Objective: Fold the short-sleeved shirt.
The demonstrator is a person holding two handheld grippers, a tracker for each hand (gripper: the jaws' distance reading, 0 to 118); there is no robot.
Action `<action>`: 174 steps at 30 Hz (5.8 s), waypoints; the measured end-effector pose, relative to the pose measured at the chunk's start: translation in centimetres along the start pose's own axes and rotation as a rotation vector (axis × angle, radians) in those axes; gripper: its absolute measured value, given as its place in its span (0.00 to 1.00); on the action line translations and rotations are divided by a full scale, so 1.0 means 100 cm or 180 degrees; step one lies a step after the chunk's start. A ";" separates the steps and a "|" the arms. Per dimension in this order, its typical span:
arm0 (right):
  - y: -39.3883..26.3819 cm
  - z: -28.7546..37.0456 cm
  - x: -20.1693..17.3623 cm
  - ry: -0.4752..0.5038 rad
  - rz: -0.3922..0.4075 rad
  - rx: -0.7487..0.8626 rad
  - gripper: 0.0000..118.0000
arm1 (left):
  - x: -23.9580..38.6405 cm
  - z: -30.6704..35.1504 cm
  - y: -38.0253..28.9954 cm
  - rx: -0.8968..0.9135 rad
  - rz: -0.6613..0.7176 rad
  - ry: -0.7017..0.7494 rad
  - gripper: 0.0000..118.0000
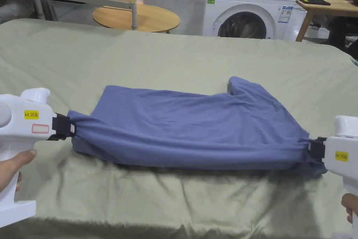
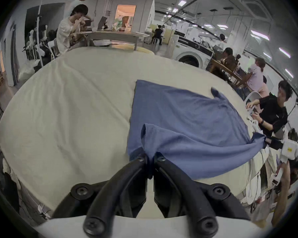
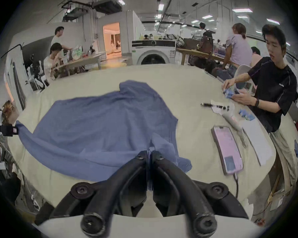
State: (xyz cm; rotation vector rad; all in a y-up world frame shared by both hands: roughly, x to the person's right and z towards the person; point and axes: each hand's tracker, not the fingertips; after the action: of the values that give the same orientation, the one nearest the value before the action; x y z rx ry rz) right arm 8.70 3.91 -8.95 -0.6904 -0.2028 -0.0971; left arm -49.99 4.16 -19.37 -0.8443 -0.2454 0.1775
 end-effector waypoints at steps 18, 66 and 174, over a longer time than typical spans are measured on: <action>0.035 -0.127 -0.008 -0.0025 0.0207 -0.0305 0.03 | -0.011 -0.116 0.040 -0.0425 -0.0009 0.0213 0.00; 0.004 -0.033 -0.058 0.0002 0.0246 0.0501 0.00 | 0.012 -0.099 -0.006 -0.0891 -0.0468 0.0499 0.00; 0.019 -0.075 -0.110 0.0087 0.0301 0.0839 0.00 | -0.010 -0.236 0.146 -0.0912 -0.0321 0.0746 0.49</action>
State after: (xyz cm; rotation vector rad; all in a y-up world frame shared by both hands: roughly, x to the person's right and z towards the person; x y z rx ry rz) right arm -0.56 0.80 -18.22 -0.4349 -0.1530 0.0110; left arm -45.09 -3.41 -45.61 -1.1249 -0.0933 -0.0535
